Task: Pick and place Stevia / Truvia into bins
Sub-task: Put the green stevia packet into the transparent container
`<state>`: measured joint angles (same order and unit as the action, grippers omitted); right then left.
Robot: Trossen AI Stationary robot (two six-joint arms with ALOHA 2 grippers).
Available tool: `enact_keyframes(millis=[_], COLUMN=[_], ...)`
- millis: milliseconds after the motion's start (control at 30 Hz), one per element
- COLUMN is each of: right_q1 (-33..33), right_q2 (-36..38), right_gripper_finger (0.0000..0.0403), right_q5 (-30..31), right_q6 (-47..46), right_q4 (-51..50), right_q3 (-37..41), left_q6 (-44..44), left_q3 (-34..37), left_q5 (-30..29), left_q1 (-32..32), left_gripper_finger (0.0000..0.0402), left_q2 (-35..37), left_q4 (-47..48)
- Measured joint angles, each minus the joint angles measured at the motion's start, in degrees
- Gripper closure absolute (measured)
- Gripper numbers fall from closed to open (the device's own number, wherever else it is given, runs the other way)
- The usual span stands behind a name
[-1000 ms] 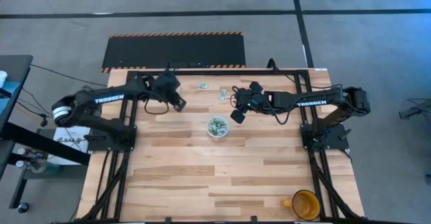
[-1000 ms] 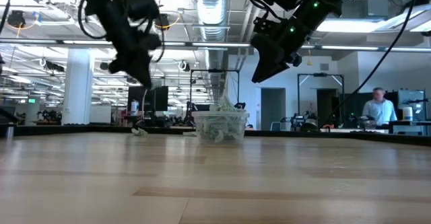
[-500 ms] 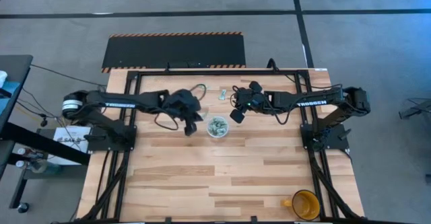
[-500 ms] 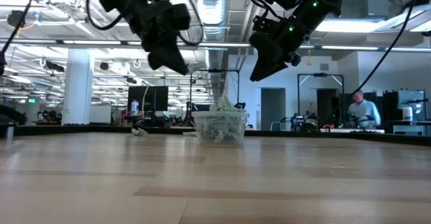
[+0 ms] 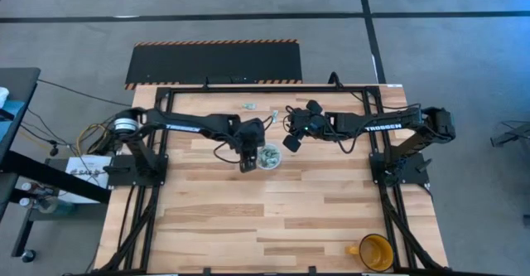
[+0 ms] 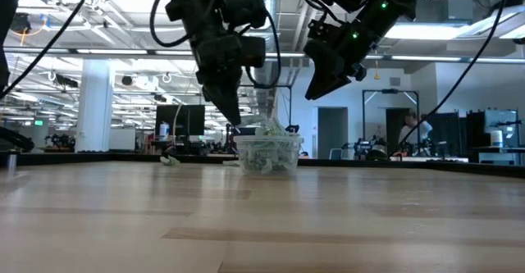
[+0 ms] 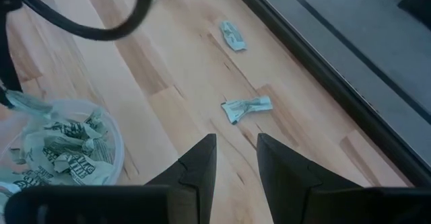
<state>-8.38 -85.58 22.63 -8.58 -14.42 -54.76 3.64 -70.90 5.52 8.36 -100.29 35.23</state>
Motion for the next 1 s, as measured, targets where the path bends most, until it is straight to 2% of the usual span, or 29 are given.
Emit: enact_keyframes(millis=[367, 833, 900, 1000], right_q1=[0.0, -0.4, -1.3, -4.7], right_q2=[0.0, 0.0, 0.0, 0.0], right_gripper_finger=[0.0302, 0.0302, 0.0302, 0.0302], right_q5=[0.0, -0.4, -2.0, -8.2], right_q6=[0.0, 1.5, 2.8, 0.9], right_q4=[-0.1, 1.2, 2.1, 0.6], right_q3=[0.0, 0.0, -0.1, -2.1], left_q6=[1.5, -0.4, -1.3, -1.6], left_q3=[-1.1, -1.1, -1.1, -1.0], left_q5=[-0.3, 0.1, 0.1, -0.9], left_q1=[0.4, 1.1, 1.4, 1.8], left_gripper_finger=[0.0391, 0.0283, 0.0273, 0.0266], left_q2=[-1.2, -0.6, 0.5, 2.5], left_q4=[-0.2, 0.4, 2.9, 6.8])
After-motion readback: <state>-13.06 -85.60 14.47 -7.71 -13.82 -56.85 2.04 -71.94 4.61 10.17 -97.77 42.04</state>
